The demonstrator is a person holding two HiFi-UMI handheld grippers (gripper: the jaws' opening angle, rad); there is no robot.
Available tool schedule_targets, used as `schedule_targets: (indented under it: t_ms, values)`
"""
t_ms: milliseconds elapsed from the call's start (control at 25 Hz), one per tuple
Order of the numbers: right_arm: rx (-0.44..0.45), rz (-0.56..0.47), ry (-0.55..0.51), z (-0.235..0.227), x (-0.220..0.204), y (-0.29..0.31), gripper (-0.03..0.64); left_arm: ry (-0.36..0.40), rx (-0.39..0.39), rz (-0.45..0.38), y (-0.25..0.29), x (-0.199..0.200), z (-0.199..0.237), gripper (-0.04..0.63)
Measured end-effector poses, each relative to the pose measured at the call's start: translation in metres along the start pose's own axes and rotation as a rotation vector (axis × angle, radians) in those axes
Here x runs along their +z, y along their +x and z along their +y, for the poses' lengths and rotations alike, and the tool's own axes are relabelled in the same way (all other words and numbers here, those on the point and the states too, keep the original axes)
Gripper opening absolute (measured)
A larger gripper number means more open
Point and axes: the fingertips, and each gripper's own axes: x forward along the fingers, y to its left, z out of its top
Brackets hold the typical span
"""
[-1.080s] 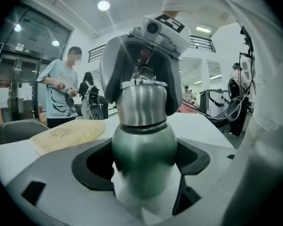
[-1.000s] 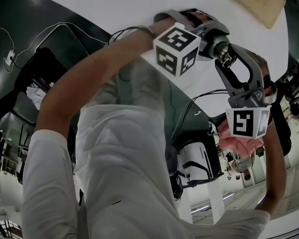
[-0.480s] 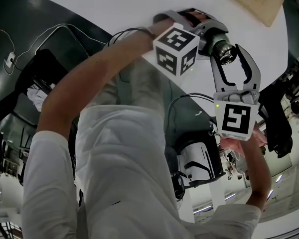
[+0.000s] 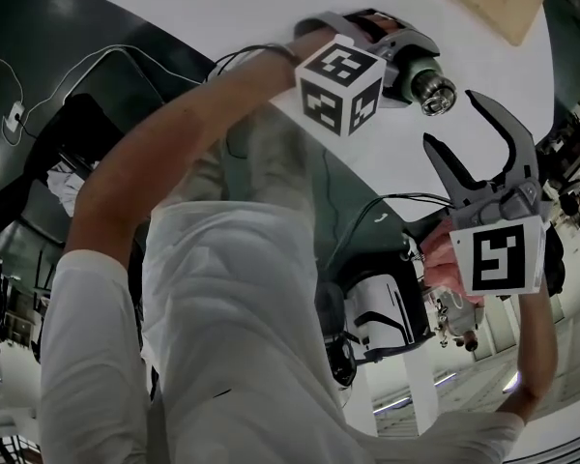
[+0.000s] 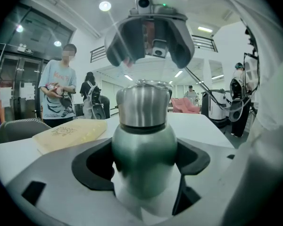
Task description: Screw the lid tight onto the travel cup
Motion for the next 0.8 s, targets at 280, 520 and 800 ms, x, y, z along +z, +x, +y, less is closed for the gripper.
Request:
schedule_targets:
  t_ms: [280, 520, 800]
  values:
    - [0.176, 0.127, -0.561, 0.012, -0.014, 0.009, 0.281, 0.002, -0.004, 0.0, 0.001, 0.0, -0.002, 0.359]
    - [0.246, 0.162, -0.793, 0.008, -0.017, 0.024, 0.279, 0.003, -0.009, -0.002, 0.0, 0.0, 0.0, 0.359]
    - [0.272, 0.145, -0.963, 0.015, -0.022, 0.035, 0.224, 0.006, -0.007, -0.001, 0.0, 0.002, -0.002, 0.359]
